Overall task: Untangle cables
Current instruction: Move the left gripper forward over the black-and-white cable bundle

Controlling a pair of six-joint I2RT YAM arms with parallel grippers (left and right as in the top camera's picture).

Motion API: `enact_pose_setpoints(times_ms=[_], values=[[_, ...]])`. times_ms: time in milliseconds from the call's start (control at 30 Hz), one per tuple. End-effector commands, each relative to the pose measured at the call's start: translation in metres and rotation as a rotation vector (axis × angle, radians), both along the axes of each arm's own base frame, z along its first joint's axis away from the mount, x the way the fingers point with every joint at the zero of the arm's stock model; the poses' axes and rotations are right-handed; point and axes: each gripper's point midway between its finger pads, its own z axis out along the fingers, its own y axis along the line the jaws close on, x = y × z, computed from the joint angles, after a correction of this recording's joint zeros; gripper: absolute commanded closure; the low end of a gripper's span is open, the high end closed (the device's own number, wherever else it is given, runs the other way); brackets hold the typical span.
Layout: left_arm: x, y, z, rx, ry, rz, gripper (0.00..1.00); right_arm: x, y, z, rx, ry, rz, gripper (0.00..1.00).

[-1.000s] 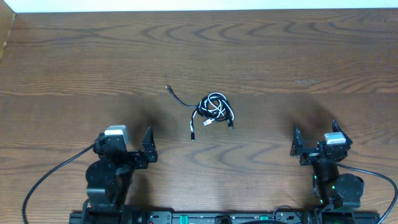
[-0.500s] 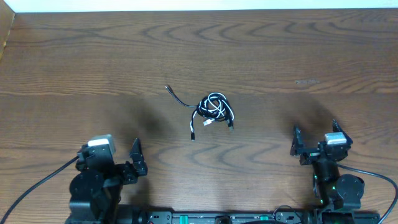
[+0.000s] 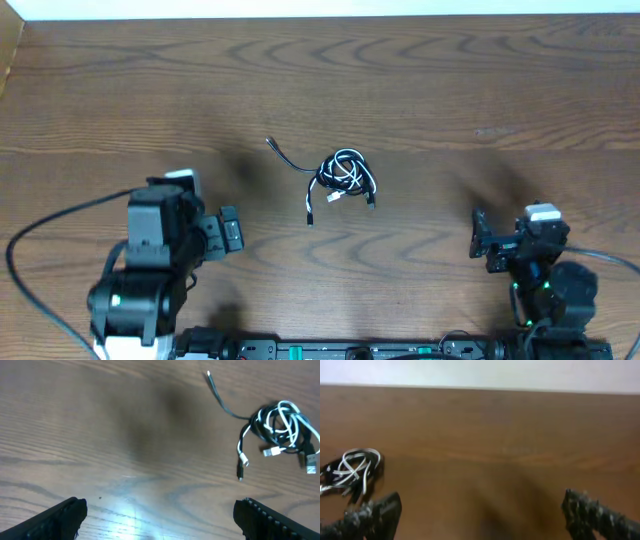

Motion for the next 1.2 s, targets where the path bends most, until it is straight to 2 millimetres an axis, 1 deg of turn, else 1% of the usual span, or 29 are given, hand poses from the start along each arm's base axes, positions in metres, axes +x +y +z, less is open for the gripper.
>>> enact_pose_setpoints(times_ms=[0, 133, 267, 367, 433, 467, 500, 600, 633, 733, 800, 833, 900, 1000, 1100, 1167], values=[[0.003, -0.007, -0.002, -0.035, 0.042, -0.017, 0.01, 0.004, -0.002, 0.016, 0.013, 0.078, -0.014, 0.01], [-0.001, -0.008, -0.009, -0.042, 0.087, -0.022, 0.01, 0.011, -0.002, 0.023, 0.014, 0.182, -0.014, 0.01], [-0.003, -0.020, -0.011, -0.097, 0.109, -0.058, 0.01, 0.018, -0.002, 0.031, -0.015, 0.286, 0.001, 0.01], [0.001, -0.020, -0.010, -0.098, 0.093, -0.059, 0.01, 0.020, -0.002, 0.030, -0.065, 0.384, 0.032, 0.01], [0.008, -0.022, -0.005, -0.113, 0.062, -0.060, 0.01, 0.022, -0.002, 0.029, -0.080, 0.427, 0.043, 0.01], [0.013, -0.027, -0.001, -0.134, 0.036, -0.072, 0.01, 0.024, -0.002, 0.029, -0.076, 0.439, 0.043, 0.01], [0.025, -0.035, 0.009, -0.170, -0.029, -0.103, 0.01, 0.029, 0.005, 0.032, -0.046, 0.432, 0.079, 0.01], [0.044, -0.039, 0.025, -0.185, -0.125, -0.122, 0.01, 0.030, 0.017, 0.037, 0.020, 0.418, 0.122, 0.01], [0.055, -0.039, 0.032, -0.198, -0.170, -0.111, 0.01, 0.032, 0.023, 0.041, 0.037, 0.398, 0.149, 0.01], [0.073, -0.045, 0.036, -0.264, -0.199, -0.082, 0.01, 0.032, 0.031, 0.045, 0.060, 0.383, 0.190, 0.01], [0.080, -0.056, 0.032, -0.336, -0.173, -0.092, 0.01, 0.032, 0.035, 0.046, 0.072, 0.380, 0.212, 0.01], [0.081, -0.065, 0.026, -0.383, -0.141, -0.117, 0.01, 0.031, 0.037, 0.046, 0.079, 0.380, 0.224, 0.01], [0.082, -0.077, 0.016, -0.438, -0.084, -0.156, 0.01, 0.031, 0.039, 0.047, 0.084, 0.379, 0.233, 0.01], [0.090, -0.081, 0.001, -0.459, -0.031, -0.161, 0.01, 0.031, 0.039, 0.047, 0.085, 0.381, 0.233, 0.01], [0.103, -0.086, -0.017, -0.456, 0.009, -0.168, 0.00, 0.031, 0.039, 0.047, 0.085, 0.381, 0.233, 0.01], [0.110, -0.091, -0.024, -0.449, 0.037, -0.174, 0.00, 0.031, 0.039, 0.047, 0.084, 0.380, 0.233, 0.01]])
